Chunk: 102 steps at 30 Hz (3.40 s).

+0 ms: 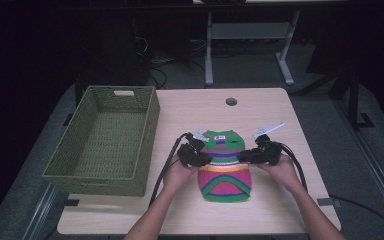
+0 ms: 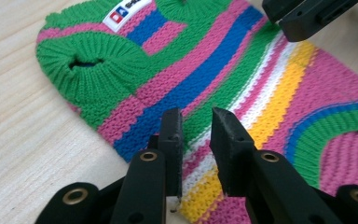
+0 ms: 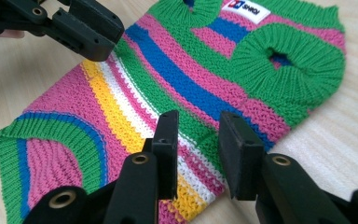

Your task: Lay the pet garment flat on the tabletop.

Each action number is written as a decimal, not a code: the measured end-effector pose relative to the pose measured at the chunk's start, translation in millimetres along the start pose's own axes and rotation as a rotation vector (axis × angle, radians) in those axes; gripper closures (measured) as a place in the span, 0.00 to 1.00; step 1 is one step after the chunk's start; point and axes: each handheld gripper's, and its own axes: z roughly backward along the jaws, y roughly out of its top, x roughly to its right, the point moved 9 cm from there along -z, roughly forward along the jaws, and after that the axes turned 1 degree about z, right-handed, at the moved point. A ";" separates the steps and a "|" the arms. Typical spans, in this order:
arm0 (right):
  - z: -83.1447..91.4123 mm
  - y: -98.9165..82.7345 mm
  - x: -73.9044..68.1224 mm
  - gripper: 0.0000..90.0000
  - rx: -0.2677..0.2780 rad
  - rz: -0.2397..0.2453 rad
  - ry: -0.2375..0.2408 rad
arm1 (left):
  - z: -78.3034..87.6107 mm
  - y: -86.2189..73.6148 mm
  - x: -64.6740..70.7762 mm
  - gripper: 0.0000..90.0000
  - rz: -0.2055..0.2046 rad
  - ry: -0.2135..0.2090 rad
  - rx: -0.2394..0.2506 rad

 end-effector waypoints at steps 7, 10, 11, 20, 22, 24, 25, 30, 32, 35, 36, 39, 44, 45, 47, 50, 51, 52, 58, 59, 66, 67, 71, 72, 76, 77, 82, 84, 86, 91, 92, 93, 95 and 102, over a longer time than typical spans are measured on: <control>8.4 2.0 -3.4 0.70 0.014 0.010 0.015 | 8.5 1.0 6.3 0.71 -0.016 -0.022 0.044; 11.3 1.6 -3.4 0.67 0.013 0.014 0.011 | 11.0 -0.5 7.8 0.69 -0.021 -0.022 0.045; 12.3 2.0 -3.8 0.66 0.018 0.011 0.013 | 11.8 -1.0 7.7 0.68 -0.021 -0.018 0.041; 24.8 0.8 -6.1 0.59 0.032 0.005 0.037 | 17.7 -1.1 10.9 0.59 -0.020 -0.040 0.050; 28.3 0.0 -5.8 0.58 0.033 0.003 0.039 | 18.4 -1.9 13.0 0.57 -0.020 -0.057 0.062; 30.6 -1.0 -5.7 0.57 0.035 0.006 0.043 | 19.6 -3.6 14.0 0.56 -0.022 -0.065 0.068; 31.7 -1.7 -5.4 0.57 0.035 0.005 0.041 | 19.5 -4.1 14.6 0.55 -0.012 -0.064 0.073; 36.9 -3.5 -4.7 0.54 0.039 0.005 0.042 | 20.8 -8.5 13.4 0.48 -0.005 -0.054 0.070; 38.5 -4.0 -4.7 0.52 0.037 0.010 0.037 | 23.2 -9.6 12.5 0.47 -0.003 -0.060 0.071; 40.8 -4.8 -5.0 0.50 0.040 0.008 0.040 | 27.3 -9.6 11.8 0.45 0.025 -0.075 0.083; 41.5 -5.2 -4.9 0.49 0.039 0.007 0.038 | 28.6 -9.4 12.1 0.44 0.030 -0.075 0.088; 43.7 -7.4 -4.8 0.46 0.032 -0.001 0.037 | 32.3 -9.6 12.3 0.44 0.028 -0.069 0.095; 47.3 -12.0 -5.3 0.46 0.034 0.015 0.027 | 35.8 -12.4 11.4 0.41 0.017 -0.051 0.096; 47.5 -13.3 -5.3 0.45 0.035 0.010 0.027 | 35.6 -13.2 12.0 0.40 0.024 -0.052 0.101; 48.1 -16.3 -4.5 0.45 0.032 0.008 0.026 | 36.5 -15.0 12.5 0.40 0.028 -0.063 0.111; 49.3 -20.0 -4.0 0.43 0.034 0.002 0.029 | 38.2 -18.0 11.9 0.39 0.026 -0.066 0.108; 49.7 -21.1 -3.8 0.43 0.032 0.002 0.026 | 38.5 -18.3 12.1 0.39 0.031 -0.063 0.111; 49.9 -22.1 -4.2 0.43 0.030 0.001 0.027 | 38.9 -18.5 12.1 0.38 0.032 -0.060 0.115; 51.4 -24.3 -6.5 0.41 0.017 0.012 0.024 | 40.9 -22.7 13.7 0.35 0.023 -0.058 0.105; 51.9 -24.5 -6.7 0.41 0.018 0.015 0.025 | 41.4 -22.9 14.8 0.35 0.027 -0.059 0.108; 56.0 -27.9 -8.6 0.40 0.022 0.008 0.033 | 45.5 -26.7 18.4 0.32 0.016 -0.062 0.107; 56.7 -28.6 -8.6 0.40 0.027 0.013 0.035 | 46.0 -27.1 19.1 0.32 0.016 -0.062 0.108; 59.8 -33.3 -8.1 0.40 0.027 0.008 0.031 | 49.3 -28.7 22.4 0.32 0.010 -0.064 0.111; 60.8 -34.8 -7.2 0.40 0.030 0.008 0.027 | 50.1 -29.1 22.7 0.32 0.002 -0.063 0.109; 63.6 -40.1 -5.1 0.39 0.034 -0.004 0.025 | 53.2 -31.9 25.4 0.31 -0.005 -0.065 0.104; 64.6 -42.0 -4.4 0.38 0.028 -0.009 0.023 | 53.2 -32.0 26.0 0.31 -0.001 -0.066 0.112; 69.0 -46.7 -3.7 0.38 0.042 -0.010 0.013 | 57.0 -37.7 26.0 0.30 -0.005 -0.065 0.105; 70.0 -50.0 -3.6 0.38 0.040 -0.003 0.005 | 58.0 -39.7 26.3 0.30 -0.006 -0.064 0.105; 70.8 -52.0 -4.1 0.38 0.040 -0.005 0.001 | 58.7 -41.0 27.3 0.30 0.000 -0.064 0.111; 73.7 -58.1 -4.2 0.37 0.028 -0.004 -0.008 | 61.3 -45.9 27.6 0.30 0.002 -0.063 0.112; 74.8 -58.9 -4.5 0.37 0.027 -0.008 -0.009 | 61.8 -47.0 27.7 0.30 0.002 -0.063 0.111; 75.6 -59.2 -4.6 0.37 0.037 -0.007 -0.011 | 62.5 -48.3 27.6 0.30 0.003 -0.061 0.111; 76.9 -62.1 -4.3 0.37 0.034 -0.006 -0.012 | 63.8 -50.4 27.8 0.30 0.005 -0.062 0.112; 82.2 -73.7 -3.0 0.34 0.038 -0.030 -0.025 | 69.4 -58.8 28.0 0.30 -0.001 -0.045 0.111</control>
